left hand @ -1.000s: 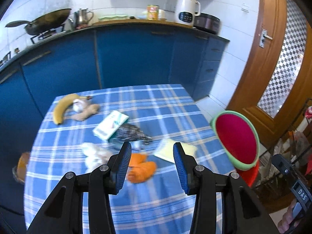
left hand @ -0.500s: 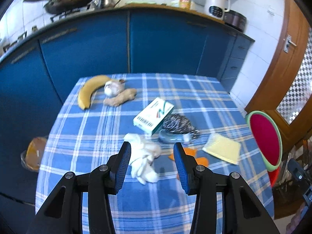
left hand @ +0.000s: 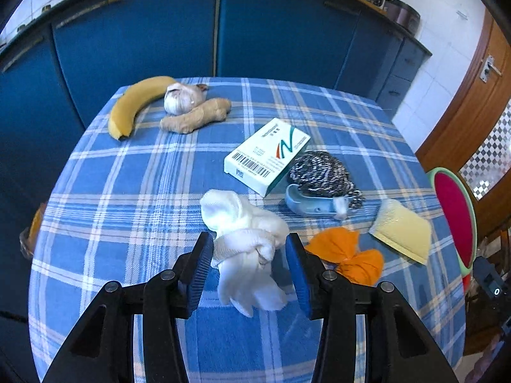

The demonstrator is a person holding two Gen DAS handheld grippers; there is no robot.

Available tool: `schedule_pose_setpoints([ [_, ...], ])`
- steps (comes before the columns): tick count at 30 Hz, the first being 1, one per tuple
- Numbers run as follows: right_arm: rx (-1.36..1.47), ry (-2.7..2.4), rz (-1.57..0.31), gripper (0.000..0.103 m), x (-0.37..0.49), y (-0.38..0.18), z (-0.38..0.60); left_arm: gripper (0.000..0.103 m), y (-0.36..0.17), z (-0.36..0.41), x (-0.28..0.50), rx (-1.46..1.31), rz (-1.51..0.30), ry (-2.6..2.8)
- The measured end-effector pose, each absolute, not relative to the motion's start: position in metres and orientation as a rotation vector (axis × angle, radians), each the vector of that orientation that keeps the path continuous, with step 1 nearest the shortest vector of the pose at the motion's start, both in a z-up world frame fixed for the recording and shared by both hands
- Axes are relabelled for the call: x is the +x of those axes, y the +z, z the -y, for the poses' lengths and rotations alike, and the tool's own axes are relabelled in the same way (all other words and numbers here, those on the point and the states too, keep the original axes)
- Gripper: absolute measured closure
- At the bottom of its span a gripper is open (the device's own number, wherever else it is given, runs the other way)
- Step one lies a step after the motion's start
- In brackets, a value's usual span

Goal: Collect trash
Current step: 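Grasp the white towel with the left tool while the right tool grasps the yellow sponge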

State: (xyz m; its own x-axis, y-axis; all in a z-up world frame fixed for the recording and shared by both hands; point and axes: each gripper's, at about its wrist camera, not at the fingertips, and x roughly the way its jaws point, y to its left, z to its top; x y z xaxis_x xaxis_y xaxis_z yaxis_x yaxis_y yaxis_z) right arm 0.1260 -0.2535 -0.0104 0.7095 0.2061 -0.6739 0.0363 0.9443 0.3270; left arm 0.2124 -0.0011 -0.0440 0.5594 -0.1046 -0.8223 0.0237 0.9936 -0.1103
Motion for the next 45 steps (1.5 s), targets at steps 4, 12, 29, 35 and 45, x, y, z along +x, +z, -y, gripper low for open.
schedule_pose_setpoints([
  [4,0.327,0.097,-0.800,0.046,0.136,-0.017,0.247,0.054,-0.052,-0.004,0.219,-0.097,-0.979,-0.065],
  [12,0.317,0.100,-0.830,0.046,0.152,-0.027,0.234,0.066,-0.064,-0.017,0.228,-0.179,-0.987,-0.097],
  [29,0.298,-0.059,-0.899,0.024,0.197,-0.047,0.195,0.076,-0.047,-0.063,0.212,-0.236,-0.868,-0.099],
  [35,0.262,-0.180,-0.921,0.018,0.213,-0.051,0.186,0.076,-0.050,-0.067,0.211,-0.300,-0.863,-0.181],
  [45,0.199,-0.273,-0.943,0.017,0.223,-0.059,0.172,0.076,-0.056,-0.080,0.210,-0.402,-0.881,-0.213],
])
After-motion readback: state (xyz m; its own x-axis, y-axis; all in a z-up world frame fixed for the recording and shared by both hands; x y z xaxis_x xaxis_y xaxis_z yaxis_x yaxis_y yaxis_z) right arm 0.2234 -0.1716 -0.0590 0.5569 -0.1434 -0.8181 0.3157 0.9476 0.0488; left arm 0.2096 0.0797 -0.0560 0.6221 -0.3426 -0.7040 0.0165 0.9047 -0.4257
